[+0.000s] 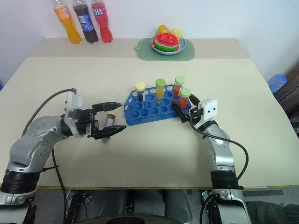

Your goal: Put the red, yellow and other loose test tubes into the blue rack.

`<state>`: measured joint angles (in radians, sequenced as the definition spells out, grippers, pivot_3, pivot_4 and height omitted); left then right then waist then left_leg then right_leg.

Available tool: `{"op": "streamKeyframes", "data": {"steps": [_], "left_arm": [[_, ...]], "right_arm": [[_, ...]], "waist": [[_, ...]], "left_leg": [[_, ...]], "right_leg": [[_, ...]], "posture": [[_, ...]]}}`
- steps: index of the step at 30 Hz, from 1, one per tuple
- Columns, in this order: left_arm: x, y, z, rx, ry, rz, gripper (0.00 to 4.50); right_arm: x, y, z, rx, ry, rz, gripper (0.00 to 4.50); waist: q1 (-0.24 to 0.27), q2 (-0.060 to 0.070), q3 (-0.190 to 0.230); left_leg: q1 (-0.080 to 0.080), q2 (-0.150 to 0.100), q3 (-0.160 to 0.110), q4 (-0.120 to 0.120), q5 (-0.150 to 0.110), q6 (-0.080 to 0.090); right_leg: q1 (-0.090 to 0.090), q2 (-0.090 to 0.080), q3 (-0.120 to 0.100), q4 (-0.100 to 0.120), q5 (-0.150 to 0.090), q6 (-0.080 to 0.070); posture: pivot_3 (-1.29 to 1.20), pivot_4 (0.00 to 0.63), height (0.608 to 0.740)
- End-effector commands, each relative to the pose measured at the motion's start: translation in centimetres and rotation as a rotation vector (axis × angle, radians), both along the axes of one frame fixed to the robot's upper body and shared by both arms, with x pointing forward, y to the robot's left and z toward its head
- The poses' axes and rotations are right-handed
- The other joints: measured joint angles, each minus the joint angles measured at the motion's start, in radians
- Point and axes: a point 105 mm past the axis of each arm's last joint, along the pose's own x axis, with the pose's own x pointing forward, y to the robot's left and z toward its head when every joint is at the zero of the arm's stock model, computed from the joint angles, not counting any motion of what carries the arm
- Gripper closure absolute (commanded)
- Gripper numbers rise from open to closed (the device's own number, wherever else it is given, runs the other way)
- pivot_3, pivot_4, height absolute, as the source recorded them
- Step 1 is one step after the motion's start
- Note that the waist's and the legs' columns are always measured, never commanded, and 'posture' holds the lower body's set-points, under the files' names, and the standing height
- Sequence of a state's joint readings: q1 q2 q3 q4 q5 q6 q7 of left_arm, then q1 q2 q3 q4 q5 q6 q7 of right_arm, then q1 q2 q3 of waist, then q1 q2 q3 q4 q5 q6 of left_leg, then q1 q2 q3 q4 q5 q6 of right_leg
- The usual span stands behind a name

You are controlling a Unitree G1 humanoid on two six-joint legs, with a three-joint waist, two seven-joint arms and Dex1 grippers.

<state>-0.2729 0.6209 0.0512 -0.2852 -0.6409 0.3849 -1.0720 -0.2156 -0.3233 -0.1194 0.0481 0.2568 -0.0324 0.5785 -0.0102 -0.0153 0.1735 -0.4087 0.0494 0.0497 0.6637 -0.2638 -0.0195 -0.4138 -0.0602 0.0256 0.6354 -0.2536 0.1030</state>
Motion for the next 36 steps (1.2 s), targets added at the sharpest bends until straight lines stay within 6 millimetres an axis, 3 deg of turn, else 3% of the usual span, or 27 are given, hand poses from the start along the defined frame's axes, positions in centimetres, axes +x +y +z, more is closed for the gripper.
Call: {"op": "streamKeyframes", "data": {"steps": [1, 5, 10, 13, 17, 28, 32, 34, 36], "left_arm": [[-0.2, -0.5, 0.6, -0.008, -0.031, -0.029, 0.15], [-0.2, -0.9, 0.4, -0.013, -0.024, -0.044, 0.15], [-0.3, -1.3, 0.2, -0.022, -0.015, -0.064, 0.15], [-0.5, -1.7, 0.0, -0.028, -0.008, -0.078, 0.15], [-0.7, -2.0, 0.1, -0.032, -0.013, -0.085, 0.15], [-2.0, -1.7, -0.1, -0.039, -0.005, -0.039, 0.15], [-2.2, -1.4, 0.0, -0.037, -0.004, -0.020, 0.15], [-2.3, -1.2, 0.0, -0.037, -0.001, -0.014, 0.15], [-2.3, -1.3, 0.0, -0.037, 0.002, -0.014, 0.15]], "right_arm": [[-2.0, -0.8, 3.5, -0.139, -0.095, -0.008, 0.81], [-4.1, -2.0, 4.2, -0.208, 0.040, -0.028, 0.81], [-5.2, -4.8, 3.2, -0.281, 0.469, -0.114, 0.81], [-3.4, -7.4, 3.5, -0.268, 0.669, -0.262, 0.81], [-1.6, -8.3, 3.7, -0.255, 0.789, -0.299, 0.81], [1.0, -8.2, 0.2, -0.257, 1.034, -0.251, 0.81], [1.7, -8.3, -0.4, -0.283, 1.059, -0.227, 2.01], [1.9, -8.2, -0.2, -0.294, 1.054, -0.219, 3.10], [2.0, -8.2, -0.1, -0.316, 1.038, -0.212, 3.69]], "waist": [[-0.001, 0.000, 0.000], [-0.002, 0.000, 0.000], [-0.004, 0.000, 0.000], [-0.009, 0.000, 0.000], [-0.002, 0.000, 0.000], [-0.006, 0.000, 0.000], [-0.007, -0.001, 0.000], [-0.008, -0.001, 0.000], [-0.007, -0.001, 0.000]], "left_leg": [[0.000, 0.000, 0.000, 0.000, 0.000, 0.000], [0.001, 0.000, 0.000, 0.000, 0.000, 0.000], [0.000, 0.000, -0.001, 0.000, 0.000, 0.000], [0.001, 0.000, 0.000, 0.001, 0.000, 0.000], [0.000, 0.000, -0.001, 0.000, 0.000, 0.000], [-0.003, 0.000, 0.000, 0.000, -0.002, 0.003], [-0.002, 0.000, 0.000, 0.000, -0.002, 0.003], [-0.002, 0.000, 0.000, 0.000, -0.002, 0.003], [-0.002, 0.000, 0.000, 0.000, -0.002, 0.003]], "right_leg": [[0.000, 0.000, 0.000, 0.000, 0.000, 0.000], [0.001, 0.000, 0.000, -0.001, -0.001, -0.001], [0.001, 0.000, 0.000, -0.002, -0.001, -0.002], [0.001, 0.000, 0.000, -0.003, -0.001, -0.004], [0.001, 0.000, 0.000, -0.003, -0.001, -0.005], [-0.001, 0.000, 0.000, -0.005, -0.001, -0.003], [-0.001, 0.000, 0.000, -0.005, -0.001, -0.003], [0.000, 0.000, 0.000, -0.005, -0.001, -0.003], [0.000, 0.000, 0.000, -0.005, -0.001, -0.003]], "posture": [[0.00, 0.150, 0.740], [0.00, 0.150, 0.740], [0.00, 0.150, 0.740], [0.00, 0.150, 0.740], [0.00, 0.150, 0.740], [0.00, 0.150, 0.740], [0.00, 0.150, 0.740], [0.00, 0.150, 0.740], [0.00, 0.150, 0.740]]}}
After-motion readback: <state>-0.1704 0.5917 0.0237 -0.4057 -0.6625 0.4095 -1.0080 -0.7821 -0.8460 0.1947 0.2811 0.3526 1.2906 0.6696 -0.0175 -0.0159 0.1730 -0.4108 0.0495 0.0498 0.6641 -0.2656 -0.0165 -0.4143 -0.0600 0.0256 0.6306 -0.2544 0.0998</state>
